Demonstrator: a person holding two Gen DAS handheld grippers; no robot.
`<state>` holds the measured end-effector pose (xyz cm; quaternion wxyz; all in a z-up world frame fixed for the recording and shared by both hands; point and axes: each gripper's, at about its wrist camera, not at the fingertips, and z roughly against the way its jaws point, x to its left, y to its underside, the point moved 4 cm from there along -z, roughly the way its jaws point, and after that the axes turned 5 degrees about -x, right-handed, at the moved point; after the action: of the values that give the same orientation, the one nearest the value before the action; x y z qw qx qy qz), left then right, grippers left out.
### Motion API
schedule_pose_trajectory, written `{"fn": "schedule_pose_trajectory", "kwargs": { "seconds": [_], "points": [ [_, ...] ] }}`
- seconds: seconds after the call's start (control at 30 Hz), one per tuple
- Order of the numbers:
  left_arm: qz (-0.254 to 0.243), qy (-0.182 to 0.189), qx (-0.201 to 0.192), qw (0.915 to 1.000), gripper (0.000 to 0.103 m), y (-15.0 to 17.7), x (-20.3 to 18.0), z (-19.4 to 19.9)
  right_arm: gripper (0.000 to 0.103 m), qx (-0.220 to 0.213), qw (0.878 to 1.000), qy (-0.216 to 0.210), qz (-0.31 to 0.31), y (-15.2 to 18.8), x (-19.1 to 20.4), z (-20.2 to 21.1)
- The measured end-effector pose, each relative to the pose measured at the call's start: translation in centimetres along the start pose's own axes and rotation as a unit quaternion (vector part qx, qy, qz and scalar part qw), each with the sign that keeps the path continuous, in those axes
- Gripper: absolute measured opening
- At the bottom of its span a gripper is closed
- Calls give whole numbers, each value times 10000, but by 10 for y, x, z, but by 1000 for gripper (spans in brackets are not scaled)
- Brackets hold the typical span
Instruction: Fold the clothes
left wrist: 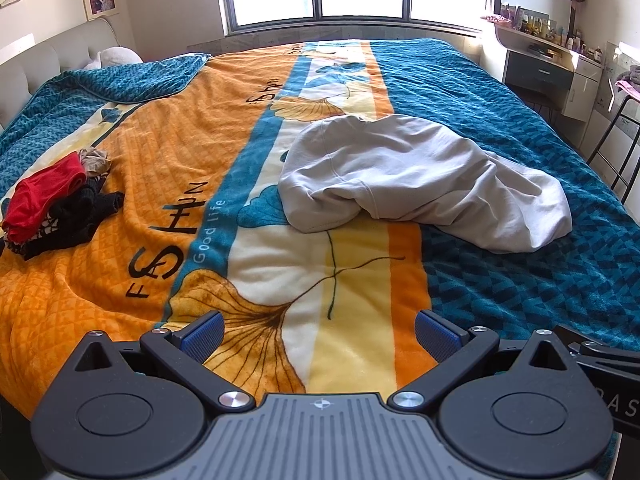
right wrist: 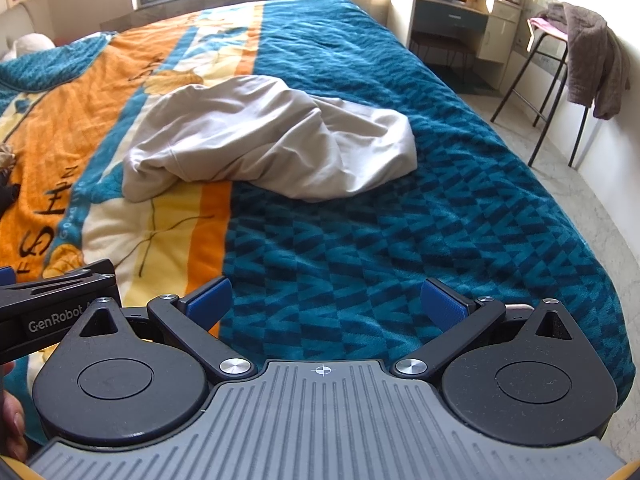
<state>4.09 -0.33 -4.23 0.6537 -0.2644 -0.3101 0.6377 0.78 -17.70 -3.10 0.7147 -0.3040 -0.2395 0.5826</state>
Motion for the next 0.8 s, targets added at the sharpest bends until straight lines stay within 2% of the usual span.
{"fn": "schedule_pose_trajectory", "kwargs": {
  "seconds": [0.13, 0.23, 0.33, 0.43, 0.5, 0.63, 0.73, 0.8],
  "points": [
    [80, 138, 73, 9998, 102, -2, 4, -11, 103, 12, 9999, -82, -140, -5, -3, -11],
    [145, 111, 57, 9998, 102, -8, 13, -20, 103, 16, 9996, -142, -245, -9, -5, -19],
    [295, 11, 25, 9996, 102, -17, 27, -31, 103, -304, 9987, -19, -415, -26, -12, -30],
    [469, -114, -57, 9988, 101, -30, 43, -41, 103, -456, 9971, -149, -585, -43, -17, -46],
    [502, -139, -65, 9986, 100, -37, 52, -49, 103, -566, 9945, -407, -783, -53, -19, -56],
    [443, -153, -81, 9989, 89, -47, 64, -66, 103, -553, 9813, -1452, -1135, -74, -8, -95],
    [560, -189, -218, 9980, 89, -52, 71, -78, 103, -290, 9750, -1705, -1397, -84, 10, -133],
    [768, -189, -209, 9967, 91, -53, 78, -86, 100, -334, 9752, -1551, -1543, -92, 19, -158]
  ]
}}
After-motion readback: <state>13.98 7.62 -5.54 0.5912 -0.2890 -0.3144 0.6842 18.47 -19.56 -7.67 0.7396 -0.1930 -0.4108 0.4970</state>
